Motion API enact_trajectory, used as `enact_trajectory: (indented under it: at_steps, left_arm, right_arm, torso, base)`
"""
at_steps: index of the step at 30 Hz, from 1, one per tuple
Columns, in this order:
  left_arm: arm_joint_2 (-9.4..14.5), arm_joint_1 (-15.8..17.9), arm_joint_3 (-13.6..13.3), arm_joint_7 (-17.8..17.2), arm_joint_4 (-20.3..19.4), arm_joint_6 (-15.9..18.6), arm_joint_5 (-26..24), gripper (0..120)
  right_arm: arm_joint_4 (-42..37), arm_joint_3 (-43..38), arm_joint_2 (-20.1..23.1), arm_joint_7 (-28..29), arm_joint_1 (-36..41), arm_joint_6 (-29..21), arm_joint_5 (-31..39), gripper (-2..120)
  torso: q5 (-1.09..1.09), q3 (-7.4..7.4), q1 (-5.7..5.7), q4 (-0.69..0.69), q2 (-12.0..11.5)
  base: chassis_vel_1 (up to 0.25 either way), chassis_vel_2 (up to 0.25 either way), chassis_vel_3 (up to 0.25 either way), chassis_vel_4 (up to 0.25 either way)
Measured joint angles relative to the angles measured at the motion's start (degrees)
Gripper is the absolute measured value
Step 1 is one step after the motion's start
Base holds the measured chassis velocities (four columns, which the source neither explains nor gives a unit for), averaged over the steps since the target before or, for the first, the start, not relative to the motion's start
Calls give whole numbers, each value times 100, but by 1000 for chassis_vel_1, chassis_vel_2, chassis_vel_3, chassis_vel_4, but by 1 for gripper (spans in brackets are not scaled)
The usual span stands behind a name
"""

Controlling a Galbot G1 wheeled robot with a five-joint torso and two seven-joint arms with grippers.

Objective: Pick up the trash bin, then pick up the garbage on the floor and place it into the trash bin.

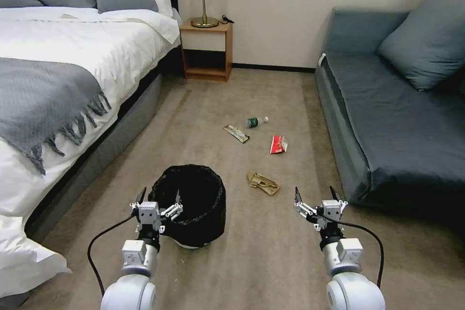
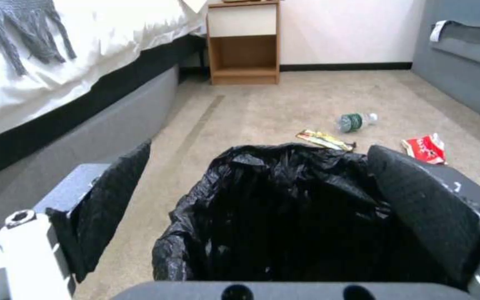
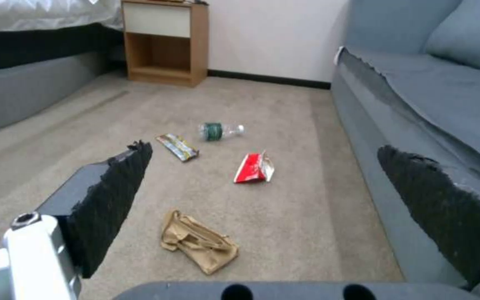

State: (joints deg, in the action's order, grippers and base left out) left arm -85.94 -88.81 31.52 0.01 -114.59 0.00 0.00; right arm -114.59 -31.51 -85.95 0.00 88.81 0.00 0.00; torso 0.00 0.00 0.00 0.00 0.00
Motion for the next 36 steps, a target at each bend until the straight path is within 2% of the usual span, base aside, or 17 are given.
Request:
enact_trajectory:
  at_steps: [24,27,29,30,33,34,36]
  left_arm:
    - [0,0,0,-4,0,4,0,100]
    - [0,-17,-2,-106,-121,183,-106,100]
    - [-2,-52,-6,-308,-386,538,-322,100]
    - [-2,-52,-6,-308,-386,538,-322,100]
    - [-7,-119,-19,-669,-839,1171,-701,100]
    - [-7,-119,-19,-669,-839,1171,-701,100]
    - [-9,-159,-26,-879,-1108,1547,-924,100]
  right_arm:
    - [0,0,0,0,0,0,1,100]
    - [-62,-6,-18,7,25,-75,28,100]
    - [-356,-30,-84,76,149,-381,128,100]
    - [-356,-30,-84,76,149,-381,128,100]
    - [-954,-92,-226,229,399,-1016,335,100]
    - [-954,-92,-226,229,399,-1016,335,100]
    - [-1317,-125,-310,321,551,-1404,460,100]
  torso:
    - [0,0,0,0,0]
    - [0,0,0,1,0]
    - [0,0,0,0,0]
    - [0,0,0,0,0]
    - [0,0,0,0,0]
    - [0,0,0,0,0]
    - [0,0,0,0,0]
  base:
    - [0,0,0,0]
    - [0,0,0,0]
    - [0,0,0,0]
    - [0,0,0,0]
    - [0,0,0,0]
    - [0,0,0,0]
    - [0,0,0,0]
